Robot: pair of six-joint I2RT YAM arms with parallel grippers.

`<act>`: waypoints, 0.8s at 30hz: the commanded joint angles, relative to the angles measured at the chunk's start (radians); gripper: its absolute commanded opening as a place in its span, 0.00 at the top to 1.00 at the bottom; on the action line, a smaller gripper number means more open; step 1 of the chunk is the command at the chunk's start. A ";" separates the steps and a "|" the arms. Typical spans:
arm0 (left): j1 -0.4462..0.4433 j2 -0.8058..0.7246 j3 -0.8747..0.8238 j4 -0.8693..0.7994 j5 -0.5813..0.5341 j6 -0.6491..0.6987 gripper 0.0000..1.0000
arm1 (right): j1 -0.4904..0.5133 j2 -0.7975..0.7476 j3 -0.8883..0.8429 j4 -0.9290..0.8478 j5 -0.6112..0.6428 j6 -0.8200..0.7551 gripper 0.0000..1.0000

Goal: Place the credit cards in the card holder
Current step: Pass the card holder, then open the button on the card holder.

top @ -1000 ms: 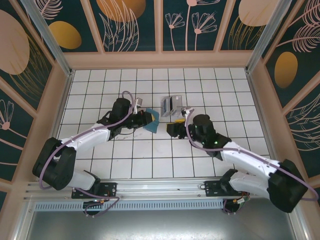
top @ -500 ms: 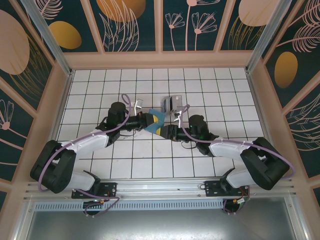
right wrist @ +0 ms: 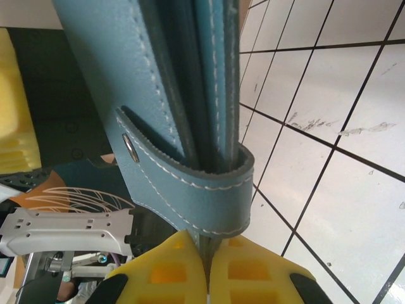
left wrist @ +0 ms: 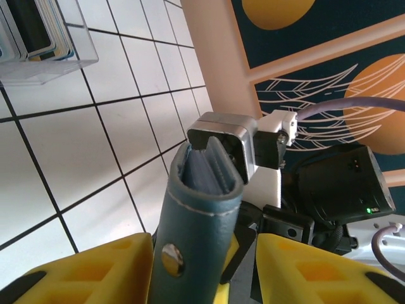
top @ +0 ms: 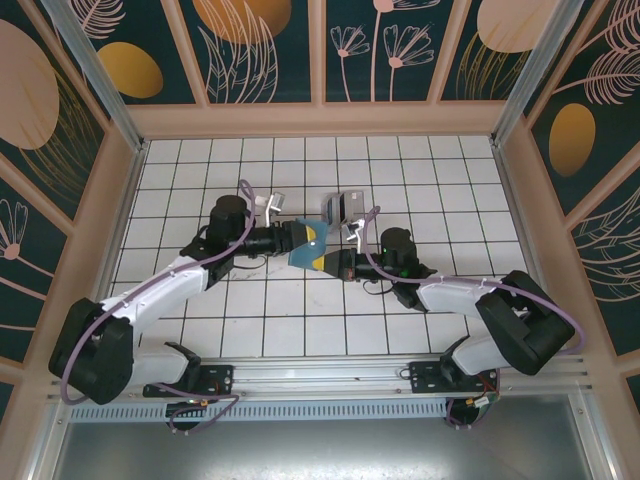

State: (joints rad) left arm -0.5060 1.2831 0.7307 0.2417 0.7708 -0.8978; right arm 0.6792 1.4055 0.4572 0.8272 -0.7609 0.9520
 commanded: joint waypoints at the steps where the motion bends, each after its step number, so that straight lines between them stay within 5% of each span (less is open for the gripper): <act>1: 0.014 -0.017 0.019 -0.065 0.038 0.060 0.55 | -0.011 0.003 0.006 -0.001 -0.019 -0.013 0.97; 3: 0.021 -0.008 0.013 -0.065 0.055 0.060 0.67 | -0.010 0.019 0.013 0.011 -0.050 -0.007 0.97; 5: 0.023 0.001 0.015 -0.055 0.072 0.060 0.97 | -0.009 0.030 0.023 0.003 -0.061 -0.007 0.95; 6: 0.023 0.006 0.019 -0.053 0.080 0.061 1.00 | -0.007 0.028 0.024 -0.007 -0.051 -0.008 0.89; 9: 0.023 0.015 0.029 -0.062 0.085 0.067 1.00 | -0.007 -0.007 0.027 -0.088 0.032 -0.038 0.57; 12: 0.022 0.030 0.041 -0.107 0.066 0.080 1.00 | 0.003 -0.076 0.054 -0.276 0.169 -0.146 0.46; 17: 0.022 0.065 0.037 -0.127 0.043 0.066 1.00 | 0.098 -0.212 0.150 -0.612 0.498 -0.367 0.45; 24: 0.022 0.100 0.036 -0.113 0.034 0.027 1.00 | 0.204 -0.144 0.300 -0.757 0.716 -0.428 0.55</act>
State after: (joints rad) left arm -0.4808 1.3693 0.7429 0.1261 0.8009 -0.8467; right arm 0.8490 1.2228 0.6979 0.1871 -0.2054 0.5896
